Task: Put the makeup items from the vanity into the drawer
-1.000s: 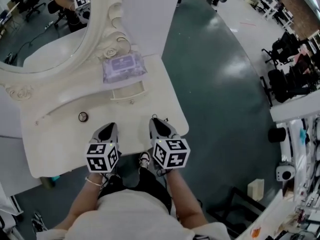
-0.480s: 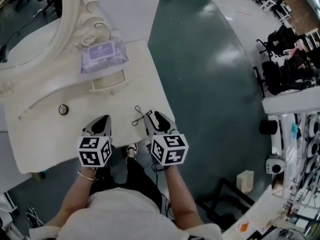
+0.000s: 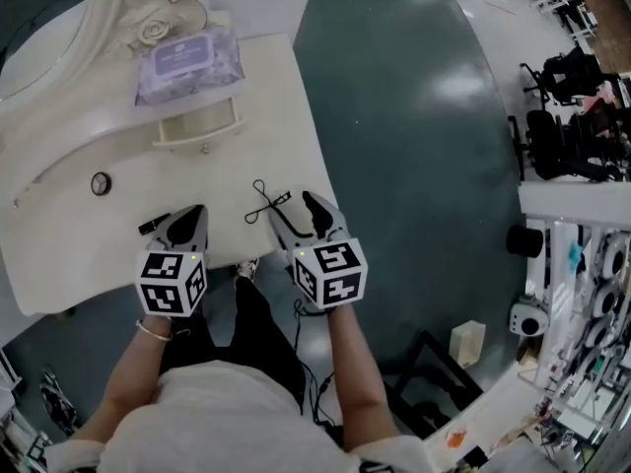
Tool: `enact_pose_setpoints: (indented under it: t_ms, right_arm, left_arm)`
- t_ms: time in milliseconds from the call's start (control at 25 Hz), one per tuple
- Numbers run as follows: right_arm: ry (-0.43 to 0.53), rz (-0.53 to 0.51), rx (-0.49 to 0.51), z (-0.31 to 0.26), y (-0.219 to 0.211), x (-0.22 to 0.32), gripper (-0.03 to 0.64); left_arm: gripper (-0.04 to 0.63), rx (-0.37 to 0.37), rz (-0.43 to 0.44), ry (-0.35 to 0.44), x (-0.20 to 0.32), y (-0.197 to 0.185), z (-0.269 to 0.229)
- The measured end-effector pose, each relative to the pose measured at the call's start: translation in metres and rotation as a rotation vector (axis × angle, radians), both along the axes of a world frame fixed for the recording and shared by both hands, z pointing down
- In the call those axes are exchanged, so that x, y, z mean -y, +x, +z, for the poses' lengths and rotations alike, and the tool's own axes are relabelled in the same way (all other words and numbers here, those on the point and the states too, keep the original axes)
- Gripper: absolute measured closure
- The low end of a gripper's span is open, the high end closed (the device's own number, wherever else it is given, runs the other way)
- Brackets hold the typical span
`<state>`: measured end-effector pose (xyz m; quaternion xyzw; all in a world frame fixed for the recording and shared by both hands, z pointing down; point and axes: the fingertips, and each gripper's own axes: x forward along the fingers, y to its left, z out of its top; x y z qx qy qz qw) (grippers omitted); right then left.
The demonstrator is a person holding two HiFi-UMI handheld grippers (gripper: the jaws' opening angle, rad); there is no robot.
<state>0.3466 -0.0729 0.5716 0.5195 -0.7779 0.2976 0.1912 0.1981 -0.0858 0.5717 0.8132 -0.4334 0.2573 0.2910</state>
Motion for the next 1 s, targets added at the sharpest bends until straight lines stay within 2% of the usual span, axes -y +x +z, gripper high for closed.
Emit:
enact_pose_setpoints:
  t_ms: [240,440,720,1000]
  right_arm:
    - [-0.022,-0.218,-0.112,0.016,-0.007,0.001,0.339]
    - [-0.037,-0.343,-0.147,0.026,-0.015,0.001,0.333]
    - [-0.050,-0.407,-0.196,0.040,-0.017,0.002,0.333]
    - [-0.068,-0.429,-0.227,0.044,-0.015,0.001,0.334]
  left_arm:
    - [0.592,0.005,-0.008,-0.019,-0.002,0.003,0.012]
    - [0.592,0.002,-0.022,-0.027,-0.001,0.002,0.019]
    - [0.592,0.003,-0.035,-0.042,-0.005,0.000,0.027]
    - [0.592,0.008,-0.055,-0.044,-0.007,-0.007,0.027]
